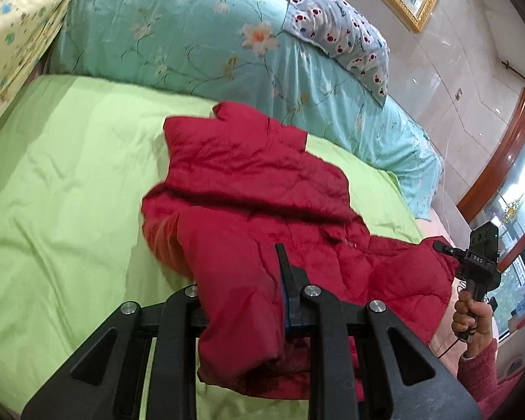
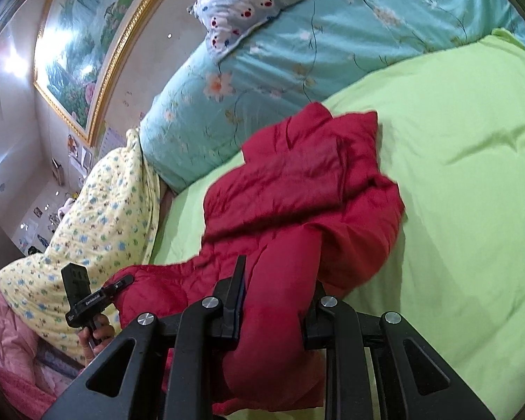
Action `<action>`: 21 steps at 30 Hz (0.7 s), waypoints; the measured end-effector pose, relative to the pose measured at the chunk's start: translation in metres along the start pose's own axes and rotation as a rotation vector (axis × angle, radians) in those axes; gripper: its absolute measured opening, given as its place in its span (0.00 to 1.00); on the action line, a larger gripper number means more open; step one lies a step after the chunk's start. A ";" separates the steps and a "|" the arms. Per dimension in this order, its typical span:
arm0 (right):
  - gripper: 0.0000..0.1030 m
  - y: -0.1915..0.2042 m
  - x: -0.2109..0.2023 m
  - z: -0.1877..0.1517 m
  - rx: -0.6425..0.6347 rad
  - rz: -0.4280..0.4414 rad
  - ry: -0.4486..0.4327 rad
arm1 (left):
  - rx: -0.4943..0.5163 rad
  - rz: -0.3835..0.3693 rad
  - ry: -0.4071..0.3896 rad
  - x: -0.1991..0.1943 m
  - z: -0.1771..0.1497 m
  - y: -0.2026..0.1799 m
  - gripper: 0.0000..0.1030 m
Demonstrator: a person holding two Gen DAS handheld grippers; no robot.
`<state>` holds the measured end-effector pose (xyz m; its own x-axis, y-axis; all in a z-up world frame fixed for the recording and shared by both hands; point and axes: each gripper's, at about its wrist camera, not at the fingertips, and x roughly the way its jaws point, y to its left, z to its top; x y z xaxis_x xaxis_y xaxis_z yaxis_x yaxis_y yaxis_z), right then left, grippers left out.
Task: Fold large clothes
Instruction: 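Grasp the coat hem with both tools and lift it toward the collar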
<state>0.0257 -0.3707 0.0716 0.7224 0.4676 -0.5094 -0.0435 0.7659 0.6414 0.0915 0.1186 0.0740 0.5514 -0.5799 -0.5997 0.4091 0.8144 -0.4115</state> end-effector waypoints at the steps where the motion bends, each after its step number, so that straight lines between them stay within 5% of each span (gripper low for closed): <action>1: 0.21 0.001 0.002 0.006 -0.001 -0.002 -0.009 | 0.000 0.001 -0.005 0.001 0.005 0.000 0.19; 21: 0.22 -0.016 0.076 0.120 0.077 -0.058 -0.102 | -0.102 0.029 -0.064 0.073 0.113 0.031 0.20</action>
<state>0.1642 -0.4009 0.0913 0.7889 0.3728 -0.4885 0.0509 0.7525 0.6566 0.2271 0.0995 0.0949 0.6089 -0.5533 -0.5684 0.3177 0.8267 -0.4644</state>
